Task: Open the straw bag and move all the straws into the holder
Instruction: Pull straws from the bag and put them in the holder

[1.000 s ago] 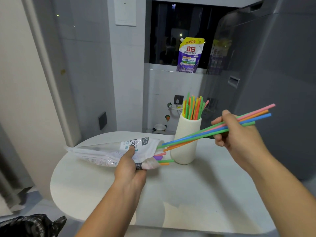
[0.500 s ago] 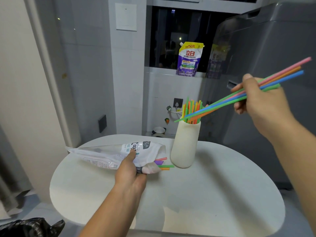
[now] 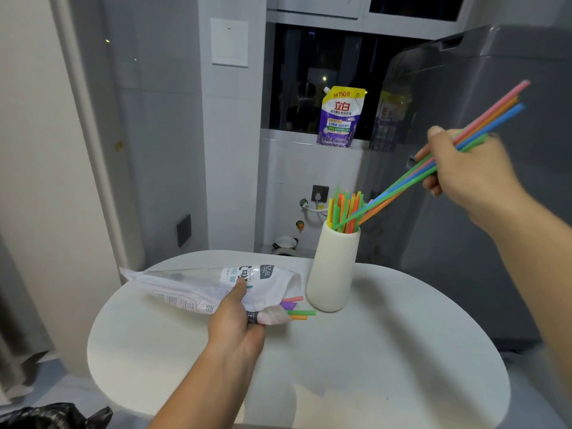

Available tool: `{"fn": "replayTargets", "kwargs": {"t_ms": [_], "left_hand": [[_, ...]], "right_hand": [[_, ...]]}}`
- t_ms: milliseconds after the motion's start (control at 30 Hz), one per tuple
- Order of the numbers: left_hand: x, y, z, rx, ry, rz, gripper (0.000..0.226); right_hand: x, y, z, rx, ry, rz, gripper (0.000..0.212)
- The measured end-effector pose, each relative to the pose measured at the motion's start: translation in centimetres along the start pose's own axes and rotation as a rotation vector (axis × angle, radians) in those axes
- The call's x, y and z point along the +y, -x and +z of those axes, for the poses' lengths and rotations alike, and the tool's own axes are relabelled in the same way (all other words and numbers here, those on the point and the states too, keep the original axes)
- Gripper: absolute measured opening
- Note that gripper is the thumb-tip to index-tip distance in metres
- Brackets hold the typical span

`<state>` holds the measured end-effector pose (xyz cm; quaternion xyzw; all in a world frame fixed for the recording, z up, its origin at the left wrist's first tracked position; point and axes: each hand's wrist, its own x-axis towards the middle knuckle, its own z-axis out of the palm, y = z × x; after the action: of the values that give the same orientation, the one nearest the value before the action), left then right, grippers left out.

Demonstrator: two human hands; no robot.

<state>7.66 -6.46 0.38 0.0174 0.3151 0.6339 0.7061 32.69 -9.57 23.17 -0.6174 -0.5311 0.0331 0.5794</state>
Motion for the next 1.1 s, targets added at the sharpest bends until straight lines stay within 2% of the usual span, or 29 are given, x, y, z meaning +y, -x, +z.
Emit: {"fn": "replayTargets", "kwargs": {"t_ms": [267, 467, 700, 1100], "left_hand": [[-0.3, -0.2, -0.3, 0.039, -0.019, 0.005, 0.041], [-0.3, 0.0, -0.1, -0.023, -0.004, 0.024, 0.04], [-0.6, -0.4, -0.2, 0.034, -0.034, 0.009, 0.04], [-0.5, 0.3, 0.1, -0.029, -0.011, 0.025, 0.036]], "right_hand": [[-0.6, -0.6, 1.4, -0.145, 0.082, -0.011, 0.039], [-1.0, -1.0, 1.6, -0.193, 0.141, -0.015, 0.039], [-1.4, -1.8, 1.5, -0.236, 0.205, -0.054, 0.039], [-0.9, -2.6, 3.4, -0.337, 0.255, -0.025, 0.037]]}}
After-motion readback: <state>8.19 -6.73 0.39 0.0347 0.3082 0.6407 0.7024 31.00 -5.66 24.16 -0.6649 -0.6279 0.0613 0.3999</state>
